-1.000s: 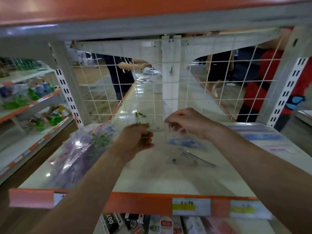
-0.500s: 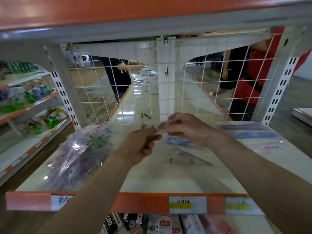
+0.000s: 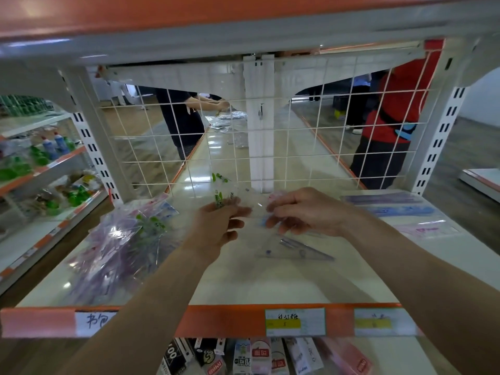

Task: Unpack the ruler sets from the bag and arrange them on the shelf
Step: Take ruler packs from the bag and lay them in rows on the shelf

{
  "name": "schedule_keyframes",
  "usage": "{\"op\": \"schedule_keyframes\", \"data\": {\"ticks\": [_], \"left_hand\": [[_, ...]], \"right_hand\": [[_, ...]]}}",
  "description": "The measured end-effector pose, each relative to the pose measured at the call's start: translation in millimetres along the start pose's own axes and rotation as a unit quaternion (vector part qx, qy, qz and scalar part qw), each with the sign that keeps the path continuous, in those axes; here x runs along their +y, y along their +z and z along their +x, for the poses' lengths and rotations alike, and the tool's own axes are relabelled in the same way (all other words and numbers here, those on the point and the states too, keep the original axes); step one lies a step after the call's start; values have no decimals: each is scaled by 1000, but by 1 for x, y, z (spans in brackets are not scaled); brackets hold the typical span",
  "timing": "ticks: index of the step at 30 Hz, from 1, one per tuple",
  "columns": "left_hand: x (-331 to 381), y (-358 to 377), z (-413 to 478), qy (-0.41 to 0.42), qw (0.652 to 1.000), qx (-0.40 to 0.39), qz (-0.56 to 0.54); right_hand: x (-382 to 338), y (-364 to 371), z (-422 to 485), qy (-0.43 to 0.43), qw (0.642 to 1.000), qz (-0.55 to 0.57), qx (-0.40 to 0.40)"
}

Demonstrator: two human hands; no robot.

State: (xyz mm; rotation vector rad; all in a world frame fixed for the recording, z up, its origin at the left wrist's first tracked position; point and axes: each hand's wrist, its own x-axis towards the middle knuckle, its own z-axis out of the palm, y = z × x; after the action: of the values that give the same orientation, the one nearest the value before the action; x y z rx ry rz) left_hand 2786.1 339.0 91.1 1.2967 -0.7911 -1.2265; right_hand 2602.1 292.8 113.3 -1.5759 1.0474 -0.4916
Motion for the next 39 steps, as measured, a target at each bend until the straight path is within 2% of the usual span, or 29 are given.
{"op": "schedule_keyframes", "data": {"ticks": [4, 7, 9, 12, 16, 21, 31, 39], "left_hand": [[2, -4, 2, -36, 999, -10, 26], [2, -2, 1, -67, 997, -30, 12], [1, 3, -1, -69, 996, -51, 10], [-3, 11, -1, -44, 997, -43, 52], [-9, 13, -1, -22, 993, -31, 108], [-12, 19, -2, -8, 991, -34, 132], [-9, 9, -4, 6, 983, -2, 181], [-7, 10, -5, 3, 984, 2, 177]], "right_hand": [[4, -11, -3, -42, 994, -64, 79], [11, -14, -6, -94, 977, -149, 122], [15, -12, -9, -123, 968, -192, 106], [20, -10, -15, -142, 965, -218, 46], [22, -11, -26, -150, 957, -233, 81], [28, -12, -23, -85, 929, -337, 128], [23, -12, -30, 19, 906, -413, 87], [27, -8, -30, 47, 895, -439, 60]]}}
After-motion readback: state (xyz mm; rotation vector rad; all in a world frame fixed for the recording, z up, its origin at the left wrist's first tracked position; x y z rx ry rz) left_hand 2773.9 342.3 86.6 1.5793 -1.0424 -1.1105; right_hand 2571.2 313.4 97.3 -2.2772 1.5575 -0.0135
